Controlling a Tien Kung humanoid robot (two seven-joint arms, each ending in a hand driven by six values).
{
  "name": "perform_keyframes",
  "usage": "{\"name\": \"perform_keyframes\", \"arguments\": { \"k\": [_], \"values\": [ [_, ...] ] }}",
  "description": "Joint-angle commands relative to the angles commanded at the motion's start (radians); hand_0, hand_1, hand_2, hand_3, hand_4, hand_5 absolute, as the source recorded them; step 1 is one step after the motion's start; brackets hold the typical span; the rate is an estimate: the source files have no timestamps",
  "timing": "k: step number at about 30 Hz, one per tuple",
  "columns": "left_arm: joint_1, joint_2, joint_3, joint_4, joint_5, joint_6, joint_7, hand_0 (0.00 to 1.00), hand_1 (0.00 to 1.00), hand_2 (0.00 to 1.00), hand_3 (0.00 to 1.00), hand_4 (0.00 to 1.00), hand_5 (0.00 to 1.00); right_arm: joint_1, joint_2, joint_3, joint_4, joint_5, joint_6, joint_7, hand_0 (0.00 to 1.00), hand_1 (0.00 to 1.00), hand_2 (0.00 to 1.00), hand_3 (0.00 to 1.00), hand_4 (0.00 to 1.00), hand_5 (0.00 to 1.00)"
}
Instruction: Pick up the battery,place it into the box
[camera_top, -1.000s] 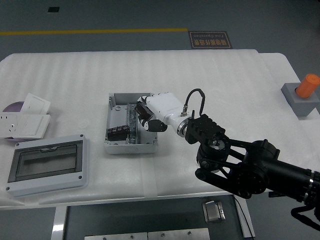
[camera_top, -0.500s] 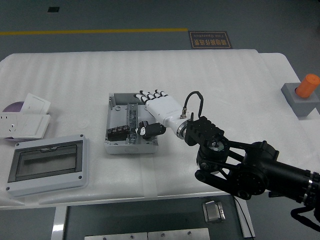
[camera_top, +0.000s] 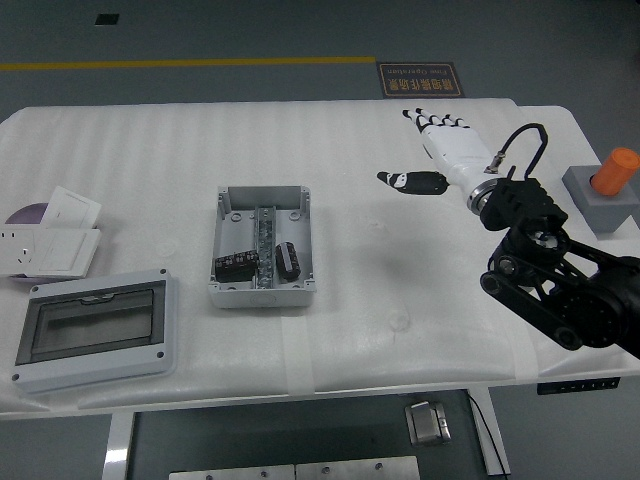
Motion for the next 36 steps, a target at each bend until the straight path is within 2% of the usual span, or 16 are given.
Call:
{"name": "perform_keyframes", "arguments": {
  "k": [5,8,9,14,19,26,27,29,36],
  "values": [
    [0.0,0.0,0.009,0.002,-0.007,-0.008,0.007,0.627,0.651,0.528,0.576,0.512,0.395,-0.079,-0.053,0.101,-0.001,0.014,-0.019,0.019,0.91,0.869,0.907,0.984,0.864,0.683],
    [-0.003,0.0,0.003,0.001,-0.004,-0.009,0.008,0.627,0.651,0.528,0.576,0.512,0.395,-0.131,-0.068,0.164,-0.002,0.019,-0.029,0.033,0.91,0.869,0.907,0.984,0.864,0.683],
    [-0.003,0.0,0.002,0.001,-0.003,-0.009,0.008,0.627,0.651,0.528,0.577,0.514,0.391,-0.144,-0.069,0.182,-0.002,0.02,-0.033,0.036,0.869,0.851,0.886,0.983,0.855,0.668],
    [0.003,-0.002,0.005,0.002,-0.008,-0.009,0.009,0.627,0.651,0.528,0.577,0.514,0.391,-0.201,-0.057,0.272,-0.006,0.019,-0.059,0.042,0.869,0.851,0.886,0.983,0.855,0.668],
    [0.009,-0.006,0.008,0.002,-0.009,-0.01,0.012,0.629,0.647,0.524,0.572,0.518,0.384,-0.244,-0.026,0.336,-0.011,0.02,-0.082,0.053,0.844,0.84,0.878,0.975,0.845,0.658],
    [0.014,-0.001,0.013,0.001,-0.009,-0.012,0.013,0.628,0.646,0.523,0.573,0.517,0.382,-0.275,-0.017,0.369,-0.012,0.033,-0.097,0.064,0.821,0.83,0.865,0.973,0.843,0.655],
    [0.016,0.0,0.014,0.001,-0.01,-0.012,0.013,0.628,0.645,0.524,0.572,0.52,0.376,-0.278,-0.018,0.372,-0.011,0.035,-0.097,0.065,0.804,0.823,0.856,0.972,0.82,0.623],
    [0.017,0.0,0.016,0.001,-0.008,-0.012,0.014,0.628,0.645,0.524,0.572,0.52,0.376,-0.282,-0.02,0.378,-0.007,0.037,-0.098,0.066,0.804,0.823,0.856,0.972,0.82,0.623],
    [0.016,0.002,0.011,0.0,-0.002,-0.011,0.011,0.629,0.644,0.529,0.571,0.528,0.362,-0.305,-0.021,0.413,0.023,0.038,-0.095,0.066,0.795,0.815,0.853,0.968,0.815,0.619]
  ]
}}
